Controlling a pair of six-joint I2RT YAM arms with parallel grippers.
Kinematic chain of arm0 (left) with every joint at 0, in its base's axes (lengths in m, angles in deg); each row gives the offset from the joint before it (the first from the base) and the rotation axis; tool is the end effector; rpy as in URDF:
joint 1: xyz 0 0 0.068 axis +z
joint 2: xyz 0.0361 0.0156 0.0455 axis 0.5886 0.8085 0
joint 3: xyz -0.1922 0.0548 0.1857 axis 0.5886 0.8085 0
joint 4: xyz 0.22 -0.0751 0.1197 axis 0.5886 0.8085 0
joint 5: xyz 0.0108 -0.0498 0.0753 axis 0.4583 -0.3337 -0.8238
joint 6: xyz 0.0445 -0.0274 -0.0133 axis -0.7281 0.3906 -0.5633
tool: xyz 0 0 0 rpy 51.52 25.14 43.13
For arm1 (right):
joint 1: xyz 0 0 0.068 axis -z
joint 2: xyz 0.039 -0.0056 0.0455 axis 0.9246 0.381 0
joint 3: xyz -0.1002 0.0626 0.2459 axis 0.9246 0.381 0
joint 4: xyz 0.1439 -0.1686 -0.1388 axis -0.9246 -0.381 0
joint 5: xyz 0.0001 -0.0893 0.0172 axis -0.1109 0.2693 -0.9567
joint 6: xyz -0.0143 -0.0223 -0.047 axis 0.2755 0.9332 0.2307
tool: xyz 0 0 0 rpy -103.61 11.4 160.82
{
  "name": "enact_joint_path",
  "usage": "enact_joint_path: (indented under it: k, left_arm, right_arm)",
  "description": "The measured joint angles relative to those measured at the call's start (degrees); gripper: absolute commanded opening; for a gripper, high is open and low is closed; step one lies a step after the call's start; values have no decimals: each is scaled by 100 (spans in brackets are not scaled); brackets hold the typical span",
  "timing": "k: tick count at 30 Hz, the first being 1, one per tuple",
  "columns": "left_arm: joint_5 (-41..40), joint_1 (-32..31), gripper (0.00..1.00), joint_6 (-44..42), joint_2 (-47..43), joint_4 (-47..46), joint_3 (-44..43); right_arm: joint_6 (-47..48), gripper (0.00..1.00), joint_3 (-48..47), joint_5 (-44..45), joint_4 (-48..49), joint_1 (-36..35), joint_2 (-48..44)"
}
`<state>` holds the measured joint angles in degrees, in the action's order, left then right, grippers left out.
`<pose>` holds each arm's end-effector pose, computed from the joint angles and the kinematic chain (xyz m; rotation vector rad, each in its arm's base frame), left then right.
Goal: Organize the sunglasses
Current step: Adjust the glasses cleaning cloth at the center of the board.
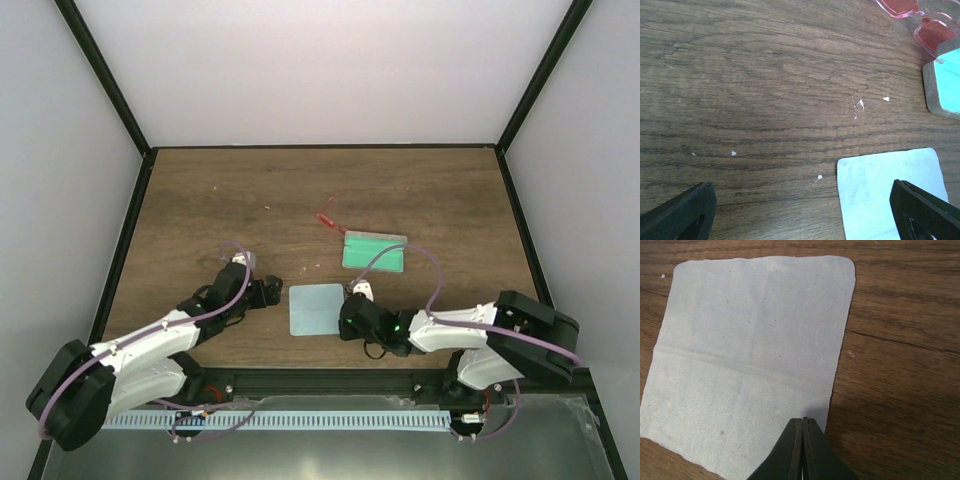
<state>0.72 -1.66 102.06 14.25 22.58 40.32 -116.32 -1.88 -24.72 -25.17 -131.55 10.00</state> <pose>0.1530 -0.1139 0.1540 -0.0700 2.3754 -0.5499 0.1067 0.2001 0.1216 -0.2343 2.5020 0.5979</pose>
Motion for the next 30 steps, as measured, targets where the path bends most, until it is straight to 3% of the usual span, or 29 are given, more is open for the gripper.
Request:
enact_joint_path:
  k: [6,10,18,22,27,30]
  left_arm:
    - [-2,-22,97,0,33,-2,0]
    - [-15,-57,96,0,83,-39,0]
    - [-212,-476,78,-13,741,-42,-356]
    - [-319,-654,63,-179,1102,96,-811]
    - [-254,-658,63,-627,1613,264,-1320]
    - [-59,-658,56,-938,1934,273,-1373]
  right_arm:
    - [-37,5,103,83,-319,0,-284]
    - [46,16,116,87,-505,0,-511]
    - [459,32,-404,382,-957,254,-811]
    - [704,30,-664,649,-1005,435,-881]
    - [1027,25,-697,780,-1014,498,-1154]
    - [1158,22,-697,772,-1029,540,-1316]
